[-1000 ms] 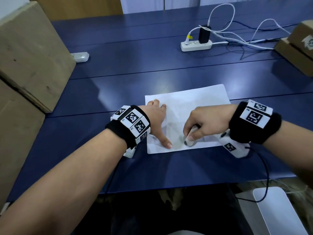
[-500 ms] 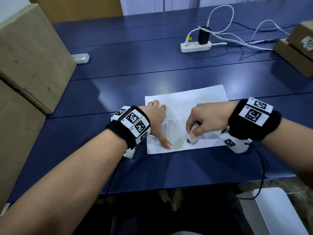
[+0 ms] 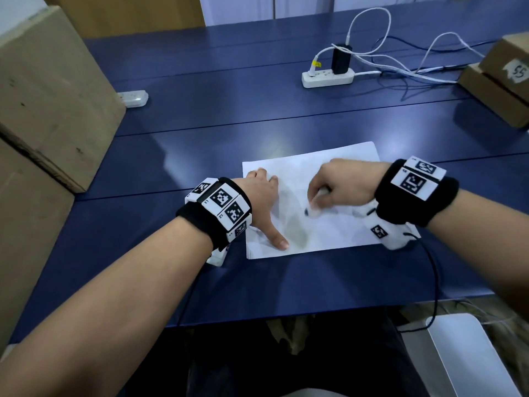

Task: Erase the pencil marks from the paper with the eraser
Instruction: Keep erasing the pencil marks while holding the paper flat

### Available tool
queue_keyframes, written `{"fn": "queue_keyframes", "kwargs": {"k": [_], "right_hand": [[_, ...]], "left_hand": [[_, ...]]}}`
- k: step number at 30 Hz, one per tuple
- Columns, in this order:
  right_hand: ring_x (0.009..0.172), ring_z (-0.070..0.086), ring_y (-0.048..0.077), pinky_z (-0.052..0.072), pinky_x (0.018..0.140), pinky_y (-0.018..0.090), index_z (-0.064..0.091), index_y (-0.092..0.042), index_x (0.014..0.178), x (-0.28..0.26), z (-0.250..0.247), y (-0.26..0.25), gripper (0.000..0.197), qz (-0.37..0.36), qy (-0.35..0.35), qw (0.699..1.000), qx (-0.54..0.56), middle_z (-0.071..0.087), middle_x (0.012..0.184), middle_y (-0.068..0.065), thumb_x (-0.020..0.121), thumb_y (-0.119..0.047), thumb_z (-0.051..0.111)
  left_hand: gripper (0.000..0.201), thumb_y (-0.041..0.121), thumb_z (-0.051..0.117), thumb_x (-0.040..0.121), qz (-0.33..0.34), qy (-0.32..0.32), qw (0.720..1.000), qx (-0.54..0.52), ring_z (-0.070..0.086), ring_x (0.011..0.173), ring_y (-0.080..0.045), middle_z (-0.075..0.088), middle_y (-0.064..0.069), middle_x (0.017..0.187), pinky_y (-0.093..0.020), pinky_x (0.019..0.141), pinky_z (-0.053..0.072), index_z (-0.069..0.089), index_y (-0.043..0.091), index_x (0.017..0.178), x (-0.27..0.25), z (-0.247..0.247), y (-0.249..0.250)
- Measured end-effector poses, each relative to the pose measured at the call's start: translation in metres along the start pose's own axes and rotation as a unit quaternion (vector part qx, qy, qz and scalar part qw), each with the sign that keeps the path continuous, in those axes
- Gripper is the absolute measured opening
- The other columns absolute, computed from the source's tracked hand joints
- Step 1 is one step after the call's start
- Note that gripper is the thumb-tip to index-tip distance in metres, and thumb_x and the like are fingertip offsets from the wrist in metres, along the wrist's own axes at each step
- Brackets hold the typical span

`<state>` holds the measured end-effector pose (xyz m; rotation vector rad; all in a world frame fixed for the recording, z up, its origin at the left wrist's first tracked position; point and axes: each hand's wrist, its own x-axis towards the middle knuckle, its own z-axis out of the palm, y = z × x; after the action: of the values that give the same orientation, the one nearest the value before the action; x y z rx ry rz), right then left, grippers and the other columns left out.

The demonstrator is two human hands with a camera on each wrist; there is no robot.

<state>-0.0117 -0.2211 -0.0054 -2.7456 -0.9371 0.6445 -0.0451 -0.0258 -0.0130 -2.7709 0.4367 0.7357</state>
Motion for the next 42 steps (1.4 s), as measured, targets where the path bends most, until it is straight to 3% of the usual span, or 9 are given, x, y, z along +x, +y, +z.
{"fn": "queue_keyframes", "kwargs": {"k": [3,7,9,15,18,22,29,36,42], "right_hand": [[0.086,0.062,0.017,0.053,0.078,0.034,0.075,-0.026,0.087,0.005,-0.008,0.013,0.019,0.056,0.069,0.996,0.006,0.070,0.084,-0.007,0.082,-0.043,0.067],[0.063,0.057,0.000,0.040,0.059,0.010,0.073,-0.027,0.083,-0.010,0.000,-0.002,0.008,-0.019,-0.039,0.999,0.028,0.065,0.064,-0.013,0.083,-0.034,0.070],[0.060,0.055,-0.001,0.040,0.057,0.008,0.073,-0.028,0.086,-0.014,0.005,-0.009,0.006,-0.043,-0.092,0.995,0.024,0.066,0.066,-0.010,0.084,-0.032,0.070],[0.073,0.058,0.005,0.044,0.067,0.025,0.074,-0.027,0.081,0.003,-0.007,0.016,0.015,0.047,0.038,0.998,0.028,0.071,0.071,-0.009,0.082,-0.041,0.069],[0.072,0.059,0.002,0.045,0.067,0.023,0.074,-0.028,0.080,-0.003,-0.004,0.012,0.015,0.028,0.031,0.999,0.026,0.067,0.068,-0.014,0.082,-0.043,0.069],[0.065,0.058,0.000,0.041,0.061,0.012,0.073,-0.029,0.085,-0.013,0.005,-0.008,0.007,-0.031,-0.058,0.998,0.004,0.067,0.069,-0.013,0.084,-0.033,0.068],[0.077,0.063,0.011,0.053,0.074,0.031,0.074,-0.027,0.078,0.002,-0.009,0.019,0.021,0.060,0.048,0.996,0.045,0.072,0.072,-0.008,0.078,-0.048,0.071],[0.067,0.057,0.002,0.046,0.065,0.017,0.075,-0.026,0.092,-0.013,0.010,-0.011,0.016,-0.068,-0.087,0.993,0.028,0.070,0.073,-0.009,0.084,-0.038,0.069],[0.083,0.063,0.015,0.052,0.074,0.031,0.074,-0.022,0.083,0.011,-0.011,0.016,0.024,0.034,0.058,0.997,0.031,0.071,0.075,-0.007,0.079,-0.045,0.072]], "left_hand": [[0.149,0.087,0.072,0.040,-0.003,-0.003,1.000,-0.002,0.026,0.139,-0.025,0.027,-0.009,0.146,-0.054,0.103,0.042,0.013,0.009,0.152,0.000,0.000,0.000],[0.149,0.086,0.073,0.040,0.000,0.001,1.000,-0.005,0.027,0.139,-0.026,0.026,-0.010,0.147,-0.053,0.103,0.042,0.013,0.008,0.152,0.001,0.001,-0.001],[0.150,0.086,0.073,0.040,0.002,-0.001,1.000,-0.004,0.026,0.140,-0.027,0.026,-0.011,0.147,-0.053,0.104,0.042,0.012,0.008,0.152,0.000,0.000,-0.001],[0.147,0.087,0.072,0.039,0.000,-0.002,1.000,-0.002,0.029,0.137,-0.026,0.029,-0.009,0.143,-0.054,0.101,0.043,0.016,0.009,0.151,0.000,0.000,-0.001],[0.146,0.086,0.073,0.039,0.000,0.002,1.000,-0.005,0.029,0.137,-0.025,0.029,-0.009,0.143,-0.054,0.101,0.044,0.017,0.009,0.150,0.000,0.001,-0.001],[0.148,0.085,0.073,0.039,-0.003,-0.004,1.000,-0.004,0.026,0.140,-0.025,0.026,-0.009,0.147,-0.053,0.103,0.042,0.014,0.008,0.151,0.000,-0.001,0.000],[0.150,0.088,0.071,0.038,0.000,0.001,1.000,-0.010,0.027,0.138,-0.025,0.028,-0.009,0.144,-0.053,0.102,0.043,0.013,0.009,0.152,0.001,0.002,-0.001],[0.150,0.084,0.076,0.037,-0.001,-0.004,0.999,-0.036,0.025,0.140,-0.026,0.024,-0.009,0.148,-0.050,0.107,0.040,0.014,0.008,0.151,0.000,0.001,-0.002],[0.139,0.080,0.079,0.040,-0.002,0.006,0.999,-0.041,0.030,0.137,-0.025,0.029,-0.007,0.143,-0.048,0.104,0.043,0.024,0.010,0.147,-0.002,-0.001,0.001]]}}
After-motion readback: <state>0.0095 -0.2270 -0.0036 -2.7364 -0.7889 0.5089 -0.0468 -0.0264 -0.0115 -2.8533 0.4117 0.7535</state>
